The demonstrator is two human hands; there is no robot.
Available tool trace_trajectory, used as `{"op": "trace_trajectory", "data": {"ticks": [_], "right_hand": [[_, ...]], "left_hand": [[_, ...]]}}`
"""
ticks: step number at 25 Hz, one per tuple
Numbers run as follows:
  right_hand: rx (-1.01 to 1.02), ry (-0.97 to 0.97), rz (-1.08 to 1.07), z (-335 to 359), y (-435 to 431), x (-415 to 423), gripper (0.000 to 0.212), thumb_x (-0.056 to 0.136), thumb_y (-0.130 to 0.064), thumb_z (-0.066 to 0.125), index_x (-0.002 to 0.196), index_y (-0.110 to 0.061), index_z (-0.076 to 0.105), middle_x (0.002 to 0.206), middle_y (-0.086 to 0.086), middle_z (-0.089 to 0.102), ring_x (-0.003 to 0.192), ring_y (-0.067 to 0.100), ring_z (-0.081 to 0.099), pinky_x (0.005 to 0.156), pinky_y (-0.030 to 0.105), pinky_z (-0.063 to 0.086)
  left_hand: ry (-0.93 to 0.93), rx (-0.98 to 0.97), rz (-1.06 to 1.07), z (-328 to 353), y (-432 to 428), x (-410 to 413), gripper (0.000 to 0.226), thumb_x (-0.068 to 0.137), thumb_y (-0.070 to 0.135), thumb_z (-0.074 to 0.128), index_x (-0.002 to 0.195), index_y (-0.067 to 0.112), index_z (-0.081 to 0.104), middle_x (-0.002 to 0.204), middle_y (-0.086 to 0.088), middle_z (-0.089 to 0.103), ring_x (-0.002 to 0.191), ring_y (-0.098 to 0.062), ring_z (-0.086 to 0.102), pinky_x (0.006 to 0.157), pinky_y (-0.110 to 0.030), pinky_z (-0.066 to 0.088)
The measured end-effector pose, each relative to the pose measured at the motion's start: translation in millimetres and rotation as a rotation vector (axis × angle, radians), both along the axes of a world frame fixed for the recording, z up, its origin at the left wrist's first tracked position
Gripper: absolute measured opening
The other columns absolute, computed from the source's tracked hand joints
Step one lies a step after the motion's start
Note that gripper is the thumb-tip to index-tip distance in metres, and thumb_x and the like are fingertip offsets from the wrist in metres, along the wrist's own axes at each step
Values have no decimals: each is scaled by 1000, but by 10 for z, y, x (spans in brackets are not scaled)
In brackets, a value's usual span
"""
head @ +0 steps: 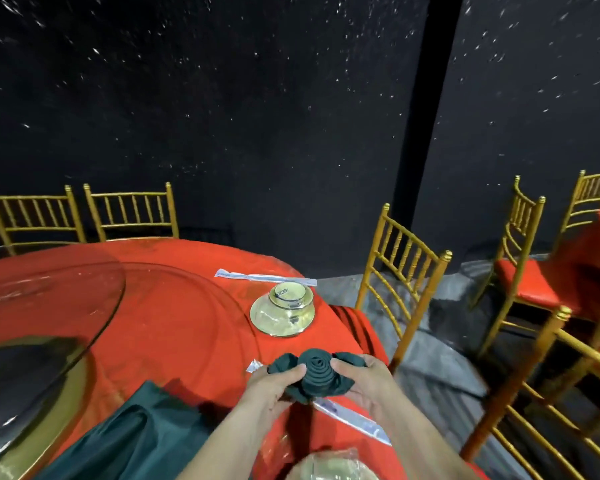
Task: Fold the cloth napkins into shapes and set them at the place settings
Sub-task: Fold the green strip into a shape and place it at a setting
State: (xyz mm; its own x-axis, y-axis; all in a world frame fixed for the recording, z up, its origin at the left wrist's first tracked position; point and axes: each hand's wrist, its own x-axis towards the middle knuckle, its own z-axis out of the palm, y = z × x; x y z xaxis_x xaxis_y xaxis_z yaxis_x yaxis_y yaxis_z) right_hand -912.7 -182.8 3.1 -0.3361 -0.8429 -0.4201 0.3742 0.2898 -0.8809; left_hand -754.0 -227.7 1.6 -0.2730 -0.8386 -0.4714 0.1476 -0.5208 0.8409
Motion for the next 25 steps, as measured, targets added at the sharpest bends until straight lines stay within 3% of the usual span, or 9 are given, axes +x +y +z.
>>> {"op": "trace_trajectory", "data": {"ticks": [3,8,10,14,15,17,21,23,25], "right_hand": [[4,-12,-11,-308,-390,-133,17,80,9,66,94,6,58,81,18,66,54,19,67,48,26,55],[12,237,31,-630,-923,-253,18,79,3,70,74,-7,57,83,15,63,75,25,60,65,35,53],[21,380,38,-689,-1045,-266,20,77,-4,75,70,-12,58,83,15,64,77,25,60,73,40,52],[62,503,40,-725,-1056,-295,21,79,-12,75,74,-16,55,80,2,62,83,21,59,85,39,50],[56,503,40,-717,-1046,-306,17,79,-13,75,83,-12,58,87,3,63,86,20,57,87,37,48],[80,522,45,-706,-1027,-340,38,79,-17,75,111,-6,59,111,8,60,100,20,56,93,33,44],[79,569,35,-550,-927,-385,51,81,-18,73,126,-4,54,131,14,52,122,25,50,100,32,39],[71,612,51,-467,-831,-363,44,83,-15,71,123,-2,57,128,14,55,120,26,51,97,31,39],[81,726,106,-405,-698,-256,30,83,-14,70,110,-1,65,115,16,65,109,26,59,91,32,43]], "left_hand": [[-30,25,62,-272,-351,-163,20,75,-5,73,92,-2,62,73,-13,71,70,-26,67,65,-36,55],[-127,20,123,-563,-817,-287,41,75,0,76,109,-9,55,106,-22,65,92,-35,63,75,-39,53],[-169,13,136,-630,-927,-322,30,77,0,74,98,-7,54,101,-18,63,91,-33,61,80,-38,51],[-338,-71,114,-683,-969,-342,27,75,12,78,78,7,52,75,-6,60,71,-26,62,63,-30,55],[-381,-103,99,-683,-962,-330,28,74,15,80,80,8,54,74,-6,61,70,-26,63,67,-35,57],[-473,-175,73,-661,-953,-292,28,73,18,81,79,12,55,78,-6,63,78,-28,65,80,-43,55],[-571,-198,61,-515,-912,-105,52,74,17,78,118,9,52,111,-12,60,89,-29,66,84,-42,54],[-565,-198,70,-403,-856,37,53,76,13,75,122,6,51,119,-14,57,96,-30,64,86,-40,53],[-523,-183,97,-252,-748,219,41,79,9,72,115,7,53,119,-17,57,84,-27,64,81,-36,54]]}}
